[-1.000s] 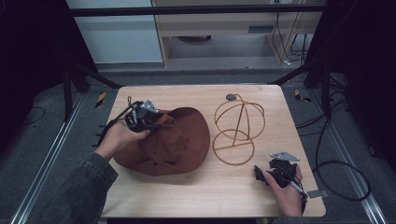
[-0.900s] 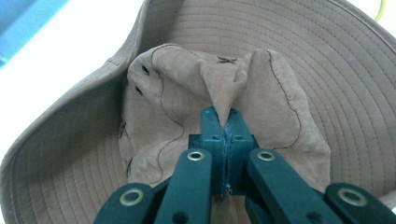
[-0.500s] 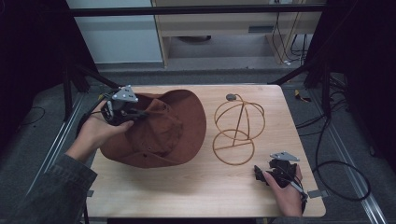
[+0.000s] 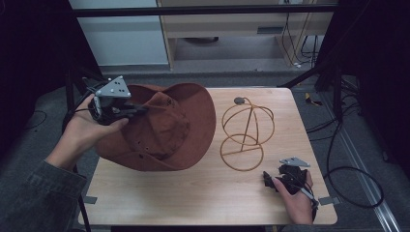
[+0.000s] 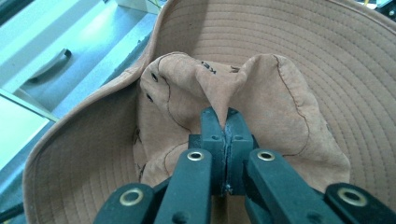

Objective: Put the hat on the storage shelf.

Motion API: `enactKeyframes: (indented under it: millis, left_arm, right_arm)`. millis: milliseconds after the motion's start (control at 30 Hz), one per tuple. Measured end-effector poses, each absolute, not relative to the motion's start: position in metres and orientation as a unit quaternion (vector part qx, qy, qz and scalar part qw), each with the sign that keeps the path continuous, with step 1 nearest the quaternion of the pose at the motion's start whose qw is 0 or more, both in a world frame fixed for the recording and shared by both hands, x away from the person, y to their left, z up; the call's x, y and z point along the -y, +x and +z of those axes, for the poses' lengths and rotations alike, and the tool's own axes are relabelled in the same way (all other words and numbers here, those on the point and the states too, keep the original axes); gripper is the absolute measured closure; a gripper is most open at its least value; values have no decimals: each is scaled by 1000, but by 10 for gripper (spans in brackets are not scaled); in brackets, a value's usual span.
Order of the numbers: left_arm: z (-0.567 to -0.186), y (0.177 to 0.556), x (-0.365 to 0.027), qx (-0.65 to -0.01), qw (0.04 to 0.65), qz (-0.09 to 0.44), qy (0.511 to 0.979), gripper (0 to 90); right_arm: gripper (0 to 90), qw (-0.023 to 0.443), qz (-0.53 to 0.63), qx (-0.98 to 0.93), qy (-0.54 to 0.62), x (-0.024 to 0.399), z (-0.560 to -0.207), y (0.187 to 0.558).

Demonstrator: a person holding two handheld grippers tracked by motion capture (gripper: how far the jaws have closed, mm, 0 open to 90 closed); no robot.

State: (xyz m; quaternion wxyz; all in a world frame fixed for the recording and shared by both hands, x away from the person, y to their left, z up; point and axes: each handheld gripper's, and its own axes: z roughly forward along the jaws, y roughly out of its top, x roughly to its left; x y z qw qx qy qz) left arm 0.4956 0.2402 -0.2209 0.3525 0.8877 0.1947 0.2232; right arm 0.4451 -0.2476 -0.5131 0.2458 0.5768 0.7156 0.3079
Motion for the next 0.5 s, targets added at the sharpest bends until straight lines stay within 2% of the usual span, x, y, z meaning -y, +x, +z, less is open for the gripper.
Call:
enactKeyframes:
  millis: [500]
  left_arm:
    - [-198, 488, -222, -173, 365, 237, 883, 890]
  right_arm:
    - [4, 246, 307, -716, 576, 248, -513, 445]
